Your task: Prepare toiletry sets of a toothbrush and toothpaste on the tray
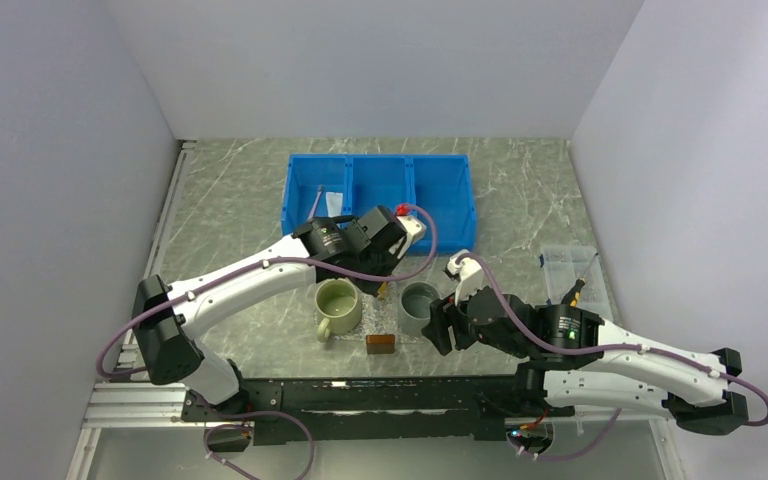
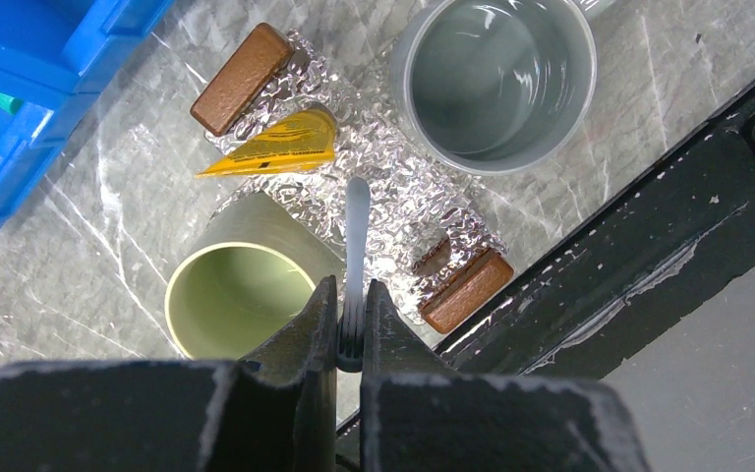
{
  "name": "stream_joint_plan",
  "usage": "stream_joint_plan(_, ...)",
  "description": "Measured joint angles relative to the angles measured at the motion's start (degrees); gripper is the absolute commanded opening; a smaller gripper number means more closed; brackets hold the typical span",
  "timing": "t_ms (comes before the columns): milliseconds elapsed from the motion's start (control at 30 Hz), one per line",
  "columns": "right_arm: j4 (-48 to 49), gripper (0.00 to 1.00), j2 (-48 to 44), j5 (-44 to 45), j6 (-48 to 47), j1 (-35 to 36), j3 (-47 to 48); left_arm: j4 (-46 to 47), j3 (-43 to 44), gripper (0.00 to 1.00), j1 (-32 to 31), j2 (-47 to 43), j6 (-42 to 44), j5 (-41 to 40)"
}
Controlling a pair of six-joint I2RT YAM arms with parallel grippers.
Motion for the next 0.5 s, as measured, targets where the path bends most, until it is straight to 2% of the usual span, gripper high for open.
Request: stream_joint_plan(500,0.0,0.66,-0.8,0.0,0.0,0.0,-0.5,0.7,0.3,0.0,0.0,1.4,0.0,0.6)
